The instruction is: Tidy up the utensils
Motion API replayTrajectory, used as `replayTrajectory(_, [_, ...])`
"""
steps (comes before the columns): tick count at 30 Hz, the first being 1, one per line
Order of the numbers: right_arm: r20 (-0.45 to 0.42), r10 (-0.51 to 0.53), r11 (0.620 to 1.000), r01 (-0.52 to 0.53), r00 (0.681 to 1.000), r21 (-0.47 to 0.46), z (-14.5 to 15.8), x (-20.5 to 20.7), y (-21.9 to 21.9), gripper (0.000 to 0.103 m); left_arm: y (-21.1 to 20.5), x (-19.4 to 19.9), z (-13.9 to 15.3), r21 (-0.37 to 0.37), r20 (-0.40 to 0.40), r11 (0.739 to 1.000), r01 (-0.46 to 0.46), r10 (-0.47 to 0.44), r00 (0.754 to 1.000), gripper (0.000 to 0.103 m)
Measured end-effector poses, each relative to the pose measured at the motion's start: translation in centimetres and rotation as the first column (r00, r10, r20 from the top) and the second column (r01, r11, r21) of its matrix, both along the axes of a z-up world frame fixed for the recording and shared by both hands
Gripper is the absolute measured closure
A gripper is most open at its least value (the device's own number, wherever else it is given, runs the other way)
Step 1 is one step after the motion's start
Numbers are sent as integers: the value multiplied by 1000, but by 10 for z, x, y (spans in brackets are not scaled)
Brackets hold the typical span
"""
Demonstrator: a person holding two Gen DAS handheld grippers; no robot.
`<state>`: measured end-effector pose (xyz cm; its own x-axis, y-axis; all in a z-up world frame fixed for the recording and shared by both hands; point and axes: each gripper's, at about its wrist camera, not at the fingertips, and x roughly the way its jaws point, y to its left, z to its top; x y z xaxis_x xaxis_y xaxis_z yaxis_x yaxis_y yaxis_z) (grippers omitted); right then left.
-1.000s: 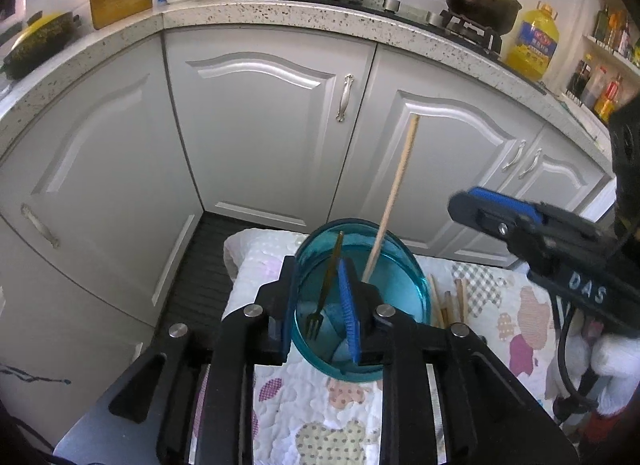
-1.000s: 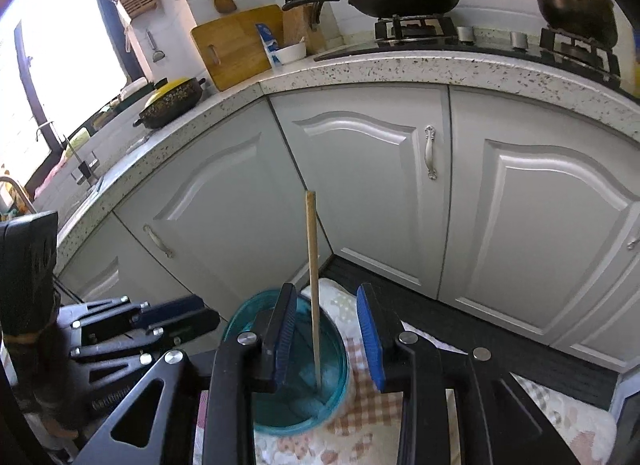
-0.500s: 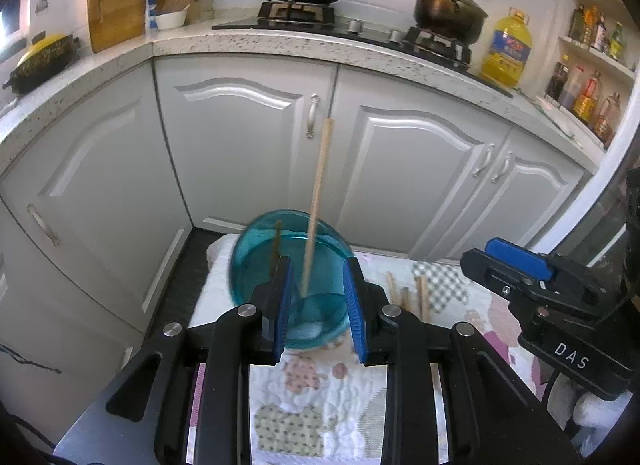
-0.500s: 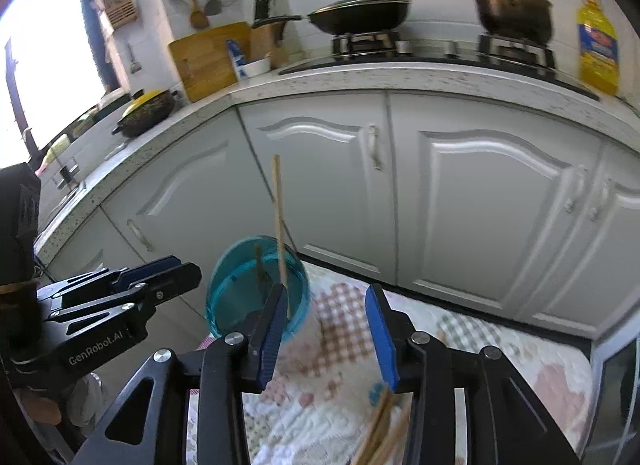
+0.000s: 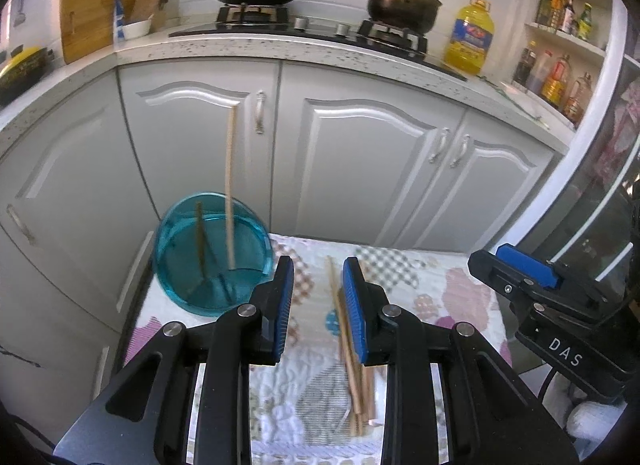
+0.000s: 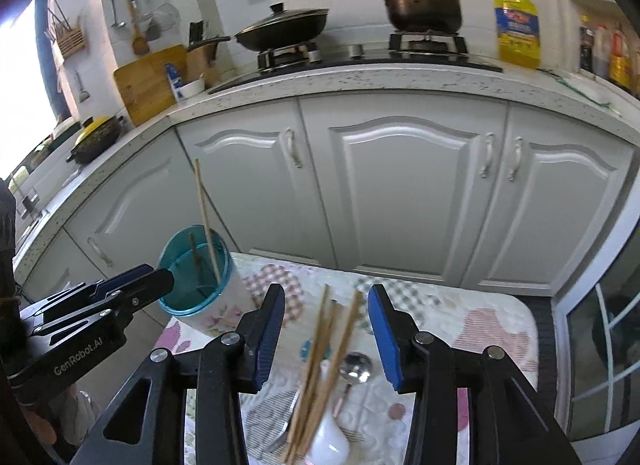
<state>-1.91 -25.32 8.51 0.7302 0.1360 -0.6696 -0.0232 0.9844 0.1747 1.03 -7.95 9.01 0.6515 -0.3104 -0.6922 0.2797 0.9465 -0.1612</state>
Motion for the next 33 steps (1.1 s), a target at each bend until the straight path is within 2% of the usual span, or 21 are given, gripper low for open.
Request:
replayTrajectory(10, [2,-39,999,39,999,5,1,-16,-20,61,-24,-10,2,9,4,999,36,-36,999,78])
replayTrajectory(33, [-13,-69,998,69,998,4,0,-19,-32,61,-35,-11,-2,38,11,998,54,-55,998,77])
